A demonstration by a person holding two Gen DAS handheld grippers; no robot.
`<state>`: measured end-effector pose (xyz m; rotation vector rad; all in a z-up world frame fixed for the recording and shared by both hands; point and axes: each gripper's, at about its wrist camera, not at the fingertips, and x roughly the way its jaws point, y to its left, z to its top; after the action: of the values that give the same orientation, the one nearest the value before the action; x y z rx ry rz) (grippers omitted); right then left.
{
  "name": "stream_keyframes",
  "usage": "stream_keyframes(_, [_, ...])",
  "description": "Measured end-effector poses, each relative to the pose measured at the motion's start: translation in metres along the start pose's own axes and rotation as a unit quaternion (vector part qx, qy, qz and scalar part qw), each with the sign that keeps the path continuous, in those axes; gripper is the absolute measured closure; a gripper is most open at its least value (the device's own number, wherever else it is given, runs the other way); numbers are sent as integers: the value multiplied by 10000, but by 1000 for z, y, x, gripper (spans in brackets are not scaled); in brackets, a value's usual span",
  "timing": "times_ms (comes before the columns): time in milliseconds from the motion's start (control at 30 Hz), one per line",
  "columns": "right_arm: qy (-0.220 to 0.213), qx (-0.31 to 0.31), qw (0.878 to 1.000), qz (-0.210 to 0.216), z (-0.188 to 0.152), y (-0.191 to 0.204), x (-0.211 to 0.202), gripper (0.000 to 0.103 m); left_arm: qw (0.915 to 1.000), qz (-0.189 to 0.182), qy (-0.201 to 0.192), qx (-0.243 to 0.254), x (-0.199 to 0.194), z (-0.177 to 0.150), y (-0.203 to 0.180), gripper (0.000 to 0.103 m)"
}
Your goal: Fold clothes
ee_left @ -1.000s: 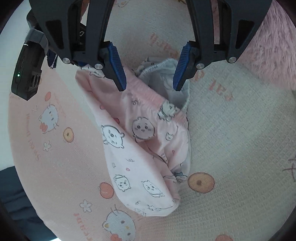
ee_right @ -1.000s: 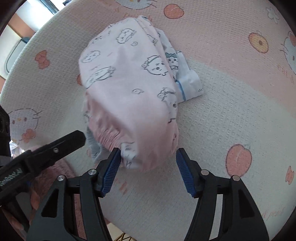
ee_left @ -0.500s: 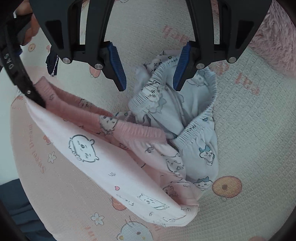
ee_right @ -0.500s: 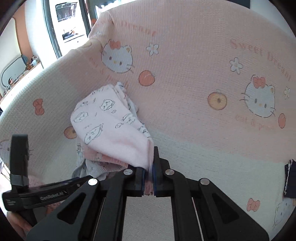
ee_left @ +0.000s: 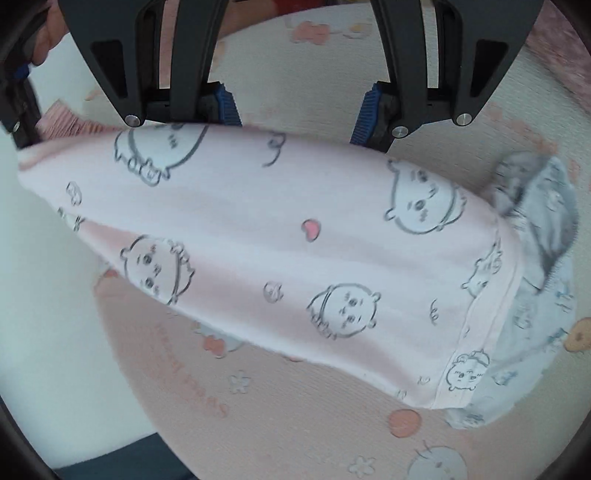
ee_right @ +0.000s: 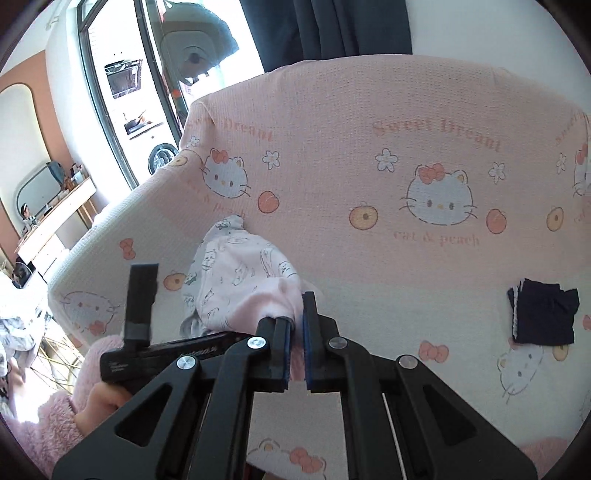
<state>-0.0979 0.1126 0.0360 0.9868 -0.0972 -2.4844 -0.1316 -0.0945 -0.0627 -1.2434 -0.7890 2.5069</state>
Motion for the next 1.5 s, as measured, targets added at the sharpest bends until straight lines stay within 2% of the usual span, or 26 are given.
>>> stream_keyframes(33, [-28, 73, 10000, 43, -4, -4, -15, 99, 9998, -161, -28, 103, -2, 2, -15, 50])
stream_keyframes(67, [-112, 123, 9998, 97, -6, -8, -32, 99, 9993, -322, -57, 207, -5, 3, -31, 70])
stream_keyframes(100, [-221, 135, 9995, 167, -4, -10, -49, 99, 9983, -483, -85, 310, -7, 5, -46, 81])
stream_keyframes(133, [-331, 139, 9990, 250, -2, -12, -65, 99, 9970, -644, -113, 413, -10, 6, -62, 85])
stream_keyframes(200, [-577, 66, 9969, 532, 6, -12, -93, 99, 9933, -962, -177, 617, -15, 10, -92, 85])
stream_keyframes(233, [-738, 76, 9954, 612, 10, -13, -104, 99, 9914, -1064, -297, 709, -23, 24, -99, 85])
stream_keyframes(300, [-880, 182, 9927, 802, 14, -20, -114, 99, 9937, -575, -74, 961, -12, 33, -111, 84])
stream_keyframes(367, [-808, 316, 9951, 472, 12, -34, -100, 98, 9927, -81, 170, 1191, 1, 40, -121, 73])
stream_keyframes(433, [-167, 548, 9982, 168, 1, -56, -64, 93, 9914, 333, 910, 885, 31, 23, -99, 71])
stream_keyframes(500, [409, 805, 9959, 5, -15, -77, -30, 93, 9888, 412, 1230, 742, 40, -9, -74, 70])
stream_keyframes(567, [673, 997, 9927, -73, -32, -92, -13, 93, 9848, 480, 1554, 614, 49, -41, -50, 57])
stream_keyframes(700, [1069, 1391, 9842, -227, -60, -123, 12, 90, 9614, 107, 2447, 1258, 79, -98, -60, 57])
stream_keyframes(767, [1074, 1588, 9810, -306, -63, -136, 13, 88, 9528, 266, 2512, 1685, 87, -119, -73, 57])
stream_keyframes(933, [1229, 1947, 9723, -404, -84, -151, 3, 63, 9400, 737, 2673, 1988, 136, -137, -90, 57])
stream_keyframes(967, [1361, 2052, 9685, -374, -92, -155, 7, 63, 9372, 843, 2691, 2051, 145, -138, -93, 61])
stream_keyframes(1000, [1544, 2167, 9634, -335, -105, -158, 13, 63, 9382, 919, 2603, 2089, 144, -137, -93, 73])
stream_keyframes(1033, [1736, 2269, 9579, -294, -117, -160, 19, 63, 9394, 987, 2510, 2114, 142, -136, -93, 97])
stream_keyframes(1133, [2490, 2210, 9427, -220, -156, -157, 47, 63, 9586, 879, 2082, 1732, 115, -116, -88, 97])
stream_keyframes(1200, [2780, 1787, 9435, -230, -173, -143, 62, 63, 9658, 818, 1813, 1665, 92, -101, -87, 97])
stream_keyframes(1267, [2796, 1374, 9496, -351, -183, -129, 75, 63, 9716, 742, 1596, 1582, 70, -89, -86, 97])
stream_keyframes(1367, [2735, 1511, 9497, -185, -189, -122, 90, 63, 9779, 592, 1377, 1460, 38, -77, -86, 97])
stream_keyframes(1500, [2232, 1169, 9676, -189, -172, -106, 83, 63, 9825, 450, 1123, 1418, 10, -70, -91, 98])
